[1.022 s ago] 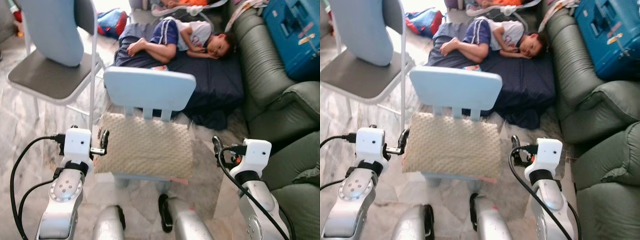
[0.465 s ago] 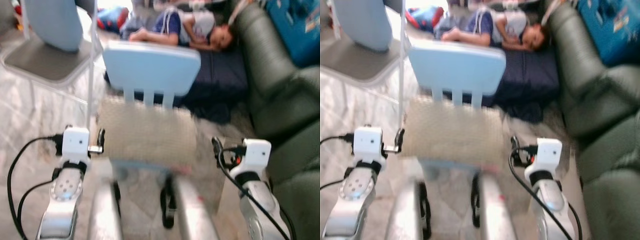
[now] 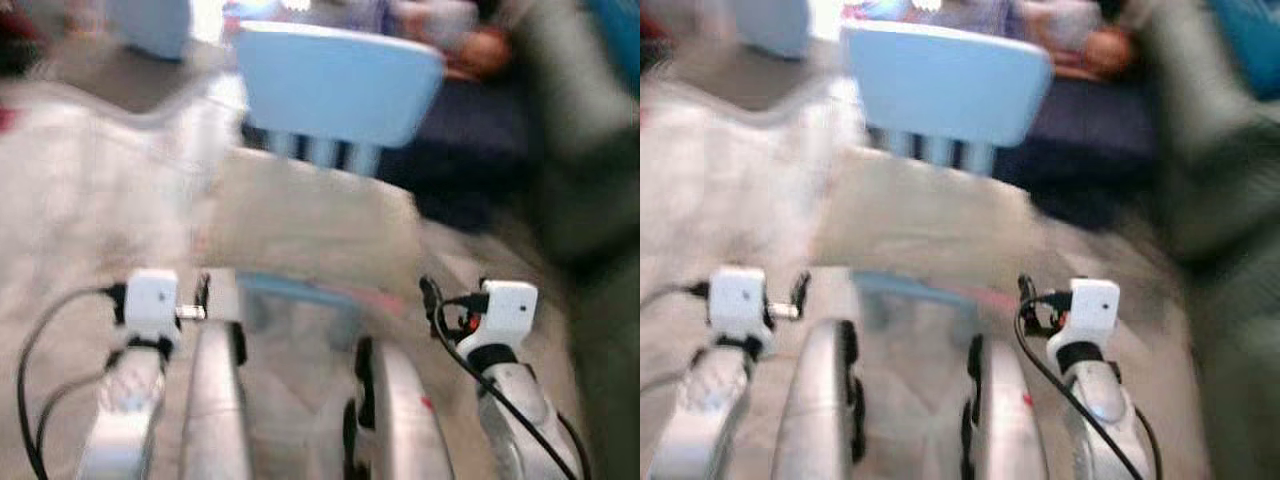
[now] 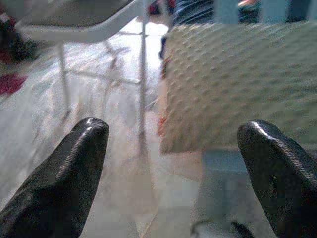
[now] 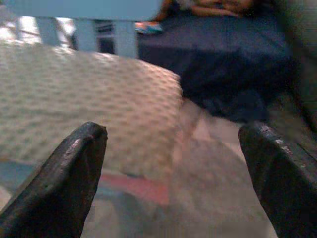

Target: Move the pillow to the sofa

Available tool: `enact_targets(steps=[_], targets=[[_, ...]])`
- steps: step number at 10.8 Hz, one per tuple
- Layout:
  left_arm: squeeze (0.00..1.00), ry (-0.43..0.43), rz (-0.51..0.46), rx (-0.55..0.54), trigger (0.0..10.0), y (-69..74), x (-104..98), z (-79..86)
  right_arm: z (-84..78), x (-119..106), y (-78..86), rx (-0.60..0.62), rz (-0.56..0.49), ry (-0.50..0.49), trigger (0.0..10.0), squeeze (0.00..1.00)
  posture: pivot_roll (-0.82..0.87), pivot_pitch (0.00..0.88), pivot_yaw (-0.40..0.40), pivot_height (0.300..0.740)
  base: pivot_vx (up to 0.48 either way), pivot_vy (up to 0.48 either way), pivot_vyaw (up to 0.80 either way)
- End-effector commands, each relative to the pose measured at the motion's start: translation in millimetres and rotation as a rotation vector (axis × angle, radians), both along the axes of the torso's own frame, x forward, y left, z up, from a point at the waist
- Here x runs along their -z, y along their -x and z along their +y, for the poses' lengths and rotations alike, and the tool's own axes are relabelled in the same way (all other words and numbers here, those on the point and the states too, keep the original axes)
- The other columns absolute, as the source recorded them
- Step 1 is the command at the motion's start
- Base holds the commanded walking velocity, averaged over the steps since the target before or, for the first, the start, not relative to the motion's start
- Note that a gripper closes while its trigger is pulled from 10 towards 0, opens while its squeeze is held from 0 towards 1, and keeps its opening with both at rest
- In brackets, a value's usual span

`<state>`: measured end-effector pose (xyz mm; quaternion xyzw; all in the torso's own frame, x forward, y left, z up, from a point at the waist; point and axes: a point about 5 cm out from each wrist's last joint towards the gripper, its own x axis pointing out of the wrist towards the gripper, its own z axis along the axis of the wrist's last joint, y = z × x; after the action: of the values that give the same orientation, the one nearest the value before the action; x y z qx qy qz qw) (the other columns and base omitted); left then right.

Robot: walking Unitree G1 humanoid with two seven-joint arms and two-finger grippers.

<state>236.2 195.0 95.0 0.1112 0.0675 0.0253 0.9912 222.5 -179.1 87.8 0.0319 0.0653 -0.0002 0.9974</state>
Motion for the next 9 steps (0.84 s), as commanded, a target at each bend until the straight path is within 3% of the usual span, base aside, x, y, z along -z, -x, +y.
enact_targets(steps=[1,6,9], targets=[[0.00,-0.004,-0.007,-0.003,10.0,1.5,-1.9,-0.4,-4.3,2.4,2.3,0.009,0.012,0.005,10.0,0.00,-0.03,0.263,-0.068,0.575,0.000,0.000,0.00],[0.00,0.013,0.008,-0.014,10.0,-2.5,-2.2,4.8,-2.8,0.5,-2.7,-0.016,0.004,0.011,10.0,0.00,-0.03,0.259,-0.066,0.575,0.000,0.000,0.00],[0.00,0.024,0.005,-0.007,10.0,-4.2,-2.7,2.3,-4.0,2.0,-4.3,-0.007,0.013,0.017,10.0,0.00,-0.03,0.266,-0.069,0.575,0.257,0.000,0.00]])
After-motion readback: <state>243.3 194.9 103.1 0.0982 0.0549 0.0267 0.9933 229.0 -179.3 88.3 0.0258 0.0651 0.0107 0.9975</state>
